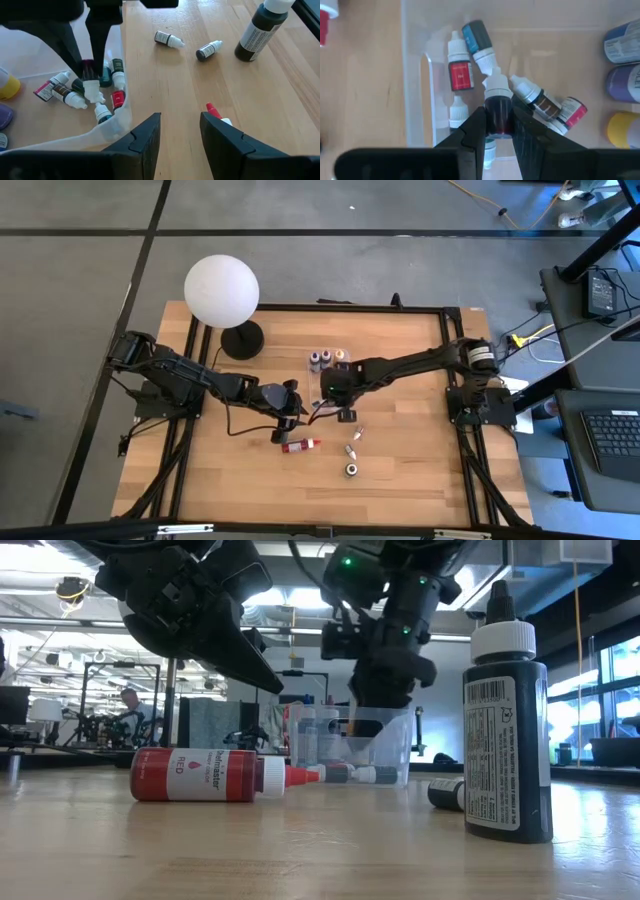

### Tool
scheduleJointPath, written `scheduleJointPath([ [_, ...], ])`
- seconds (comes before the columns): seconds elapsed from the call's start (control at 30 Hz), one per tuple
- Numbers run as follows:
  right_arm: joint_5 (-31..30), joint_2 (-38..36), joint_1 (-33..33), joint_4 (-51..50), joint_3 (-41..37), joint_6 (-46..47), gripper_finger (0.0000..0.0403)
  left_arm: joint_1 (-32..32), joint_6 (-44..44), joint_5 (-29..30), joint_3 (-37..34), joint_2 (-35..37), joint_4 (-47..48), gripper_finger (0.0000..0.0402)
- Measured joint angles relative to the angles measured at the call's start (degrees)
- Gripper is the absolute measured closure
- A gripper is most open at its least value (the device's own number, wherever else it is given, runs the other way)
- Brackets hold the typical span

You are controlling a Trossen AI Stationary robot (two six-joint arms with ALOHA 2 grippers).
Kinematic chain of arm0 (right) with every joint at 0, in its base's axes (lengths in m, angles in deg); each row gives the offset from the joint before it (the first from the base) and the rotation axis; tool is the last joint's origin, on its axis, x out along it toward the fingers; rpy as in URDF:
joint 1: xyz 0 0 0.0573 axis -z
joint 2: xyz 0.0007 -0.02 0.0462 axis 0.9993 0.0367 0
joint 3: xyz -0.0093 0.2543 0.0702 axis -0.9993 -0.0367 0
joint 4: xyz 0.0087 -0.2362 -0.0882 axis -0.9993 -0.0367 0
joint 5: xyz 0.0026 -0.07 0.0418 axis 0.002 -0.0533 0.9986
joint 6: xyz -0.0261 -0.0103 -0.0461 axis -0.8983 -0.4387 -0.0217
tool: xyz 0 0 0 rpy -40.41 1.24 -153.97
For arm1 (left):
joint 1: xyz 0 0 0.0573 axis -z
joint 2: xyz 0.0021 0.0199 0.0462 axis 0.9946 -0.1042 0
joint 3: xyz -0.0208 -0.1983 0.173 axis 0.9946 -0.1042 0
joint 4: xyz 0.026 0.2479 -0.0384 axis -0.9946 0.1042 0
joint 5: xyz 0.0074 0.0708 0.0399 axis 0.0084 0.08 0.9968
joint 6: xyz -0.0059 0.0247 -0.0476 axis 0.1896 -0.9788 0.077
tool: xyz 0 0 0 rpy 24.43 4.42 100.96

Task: Pick & Place food coloring
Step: Put the small black food coloring bottle in the transparent bin

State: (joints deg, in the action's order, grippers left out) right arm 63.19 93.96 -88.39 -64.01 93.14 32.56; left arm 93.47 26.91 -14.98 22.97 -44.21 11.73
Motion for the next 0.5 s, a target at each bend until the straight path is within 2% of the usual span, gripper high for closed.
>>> scheduleJointPath([
  [0.27, 0.0, 0.1, 0.0, -1.8, 0.0, -0.1, 0.0313, 0.0, 0.0, 0.0, 0.0, 0.0, 0.0, 0.0263],
  [0.5, 0.0, -0.2, 0.0, -2.3, 0.0, -0.5, 0.0267, 0.0, 0.0, 0.0, 0.0, 0.0, 0.0, 0.0267],
])
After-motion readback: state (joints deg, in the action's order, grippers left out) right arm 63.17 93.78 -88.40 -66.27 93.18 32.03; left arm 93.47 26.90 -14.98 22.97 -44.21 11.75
